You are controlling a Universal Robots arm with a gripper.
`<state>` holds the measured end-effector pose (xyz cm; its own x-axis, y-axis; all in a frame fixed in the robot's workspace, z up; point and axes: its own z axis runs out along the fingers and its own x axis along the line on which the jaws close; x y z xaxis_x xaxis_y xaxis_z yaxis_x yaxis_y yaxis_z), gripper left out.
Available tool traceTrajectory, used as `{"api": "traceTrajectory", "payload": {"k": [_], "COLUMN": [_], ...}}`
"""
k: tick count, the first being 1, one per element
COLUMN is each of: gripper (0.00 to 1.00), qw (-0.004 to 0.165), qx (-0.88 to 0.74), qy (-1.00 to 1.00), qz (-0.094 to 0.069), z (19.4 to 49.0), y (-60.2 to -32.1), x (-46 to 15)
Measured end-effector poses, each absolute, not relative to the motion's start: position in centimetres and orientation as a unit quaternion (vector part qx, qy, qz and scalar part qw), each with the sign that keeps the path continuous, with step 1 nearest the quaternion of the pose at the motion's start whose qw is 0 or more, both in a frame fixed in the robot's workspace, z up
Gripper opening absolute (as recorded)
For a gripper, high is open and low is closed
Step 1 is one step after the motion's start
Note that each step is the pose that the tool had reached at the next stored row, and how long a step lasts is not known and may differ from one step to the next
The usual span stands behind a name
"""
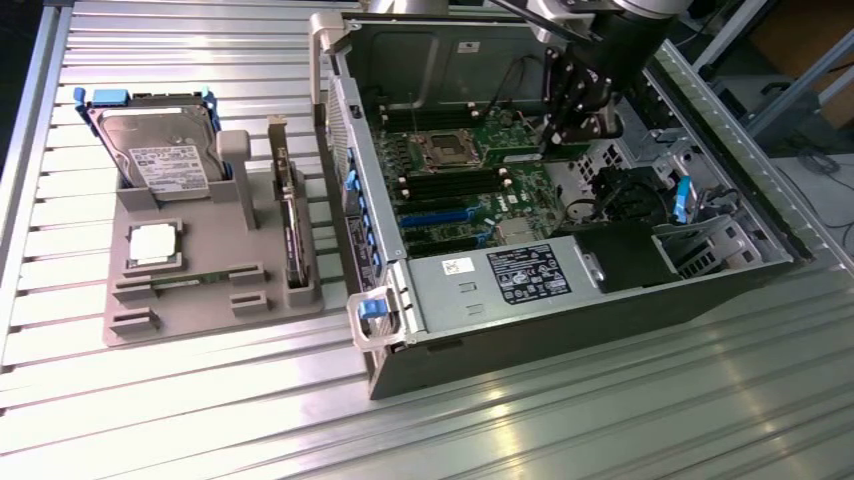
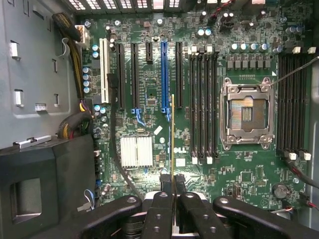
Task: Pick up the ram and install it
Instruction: 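Insert the ram into the slot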
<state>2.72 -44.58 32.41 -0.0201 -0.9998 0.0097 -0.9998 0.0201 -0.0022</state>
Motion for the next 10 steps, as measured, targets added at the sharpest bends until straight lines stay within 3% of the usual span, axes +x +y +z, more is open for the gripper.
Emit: {"api": "traceTrajectory", "payload": {"k": [10], "gripper": [0.12], "qw": [0.003], "qx": [0.700], "qy": [-0.714], "qz": [0.004], "z": [32.04], "y": [-44.58], "x": [2.72]}}
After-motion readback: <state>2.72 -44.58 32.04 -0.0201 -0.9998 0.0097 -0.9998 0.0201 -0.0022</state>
